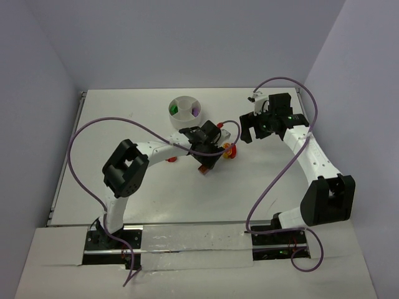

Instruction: Sort the legos into containers by color

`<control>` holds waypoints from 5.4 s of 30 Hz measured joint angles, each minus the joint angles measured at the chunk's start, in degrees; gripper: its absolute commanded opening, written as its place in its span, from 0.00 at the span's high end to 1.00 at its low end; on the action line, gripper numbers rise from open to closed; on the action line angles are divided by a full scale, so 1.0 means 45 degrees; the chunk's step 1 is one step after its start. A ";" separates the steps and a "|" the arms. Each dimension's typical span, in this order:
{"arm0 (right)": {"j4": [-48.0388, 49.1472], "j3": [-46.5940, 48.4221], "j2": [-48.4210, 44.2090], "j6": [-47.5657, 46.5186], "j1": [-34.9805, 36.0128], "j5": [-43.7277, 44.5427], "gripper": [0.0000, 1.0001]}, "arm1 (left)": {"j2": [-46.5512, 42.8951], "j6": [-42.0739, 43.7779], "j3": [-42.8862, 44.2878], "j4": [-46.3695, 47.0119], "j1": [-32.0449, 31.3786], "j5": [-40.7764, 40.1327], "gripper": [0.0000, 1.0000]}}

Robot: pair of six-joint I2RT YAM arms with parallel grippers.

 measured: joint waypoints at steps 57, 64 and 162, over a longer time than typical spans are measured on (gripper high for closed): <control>0.0548 0.3402 0.0067 0.1487 0.4461 -0.7442 0.08 | -0.8509 -0.5655 -0.5379 1.0280 0.6334 1.5705 1.00; 0.0197 0.3871 0.0612 0.1278 0.4819 -0.8074 0.16 | -0.8509 -0.5740 -0.5443 1.0503 0.6194 1.5910 1.00; 0.0539 0.9818 0.8234 -0.0917 0.4633 0.2055 1.00 | -0.8255 0.0434 -0.4579 0.6251 0.9450 1.2884 1.00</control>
